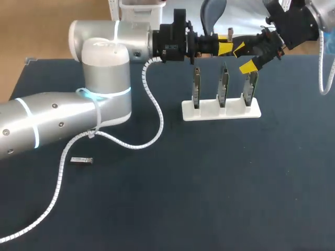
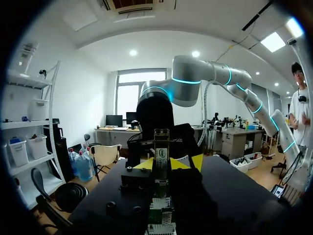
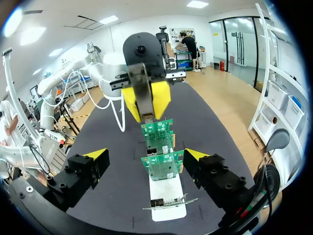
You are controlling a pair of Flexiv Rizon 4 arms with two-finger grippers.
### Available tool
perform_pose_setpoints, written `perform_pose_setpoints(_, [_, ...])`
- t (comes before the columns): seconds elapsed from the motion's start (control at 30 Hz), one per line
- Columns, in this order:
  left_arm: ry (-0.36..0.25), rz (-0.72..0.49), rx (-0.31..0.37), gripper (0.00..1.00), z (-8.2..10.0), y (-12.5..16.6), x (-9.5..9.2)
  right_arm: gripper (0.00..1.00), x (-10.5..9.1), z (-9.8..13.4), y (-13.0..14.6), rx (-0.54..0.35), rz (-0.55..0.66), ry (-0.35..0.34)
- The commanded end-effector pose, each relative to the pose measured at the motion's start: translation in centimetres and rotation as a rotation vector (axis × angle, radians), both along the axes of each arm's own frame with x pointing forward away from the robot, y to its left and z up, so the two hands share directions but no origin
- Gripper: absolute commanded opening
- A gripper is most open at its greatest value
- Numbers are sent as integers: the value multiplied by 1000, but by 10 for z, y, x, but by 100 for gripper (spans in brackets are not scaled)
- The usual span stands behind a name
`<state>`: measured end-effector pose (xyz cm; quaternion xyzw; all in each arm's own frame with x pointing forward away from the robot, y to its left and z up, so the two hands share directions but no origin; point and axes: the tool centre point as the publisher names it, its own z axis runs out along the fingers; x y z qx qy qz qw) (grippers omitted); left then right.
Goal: Pick up the optical module with the left hand, and insert it into the network port with the right hand.
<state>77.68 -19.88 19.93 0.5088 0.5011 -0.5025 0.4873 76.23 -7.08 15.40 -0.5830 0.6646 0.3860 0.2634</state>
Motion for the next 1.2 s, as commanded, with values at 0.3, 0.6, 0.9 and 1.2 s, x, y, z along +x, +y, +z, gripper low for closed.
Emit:
perform_pose_setpoints(0.3, [-13, 90, 30, 0, -11, -3, -9, 100, -2, 0, 0, -1, -4, -4])
perform_pose_setpoints(0.6, [-20, 113, 54, 0, -16, 3, -12, 100, -2, 0, 0, -1, -4, -4])
perform_pose_setpoints(0.9, [4, 104, 62, 0, -19, 6, -13, 100, -2, 0, 0, -1, -4, -4])
perform_pose_setpoints(1.2, [1, 87, 83, 0, -22, 11, -16, 100, -2, 0, 0, -1, -4, -4])
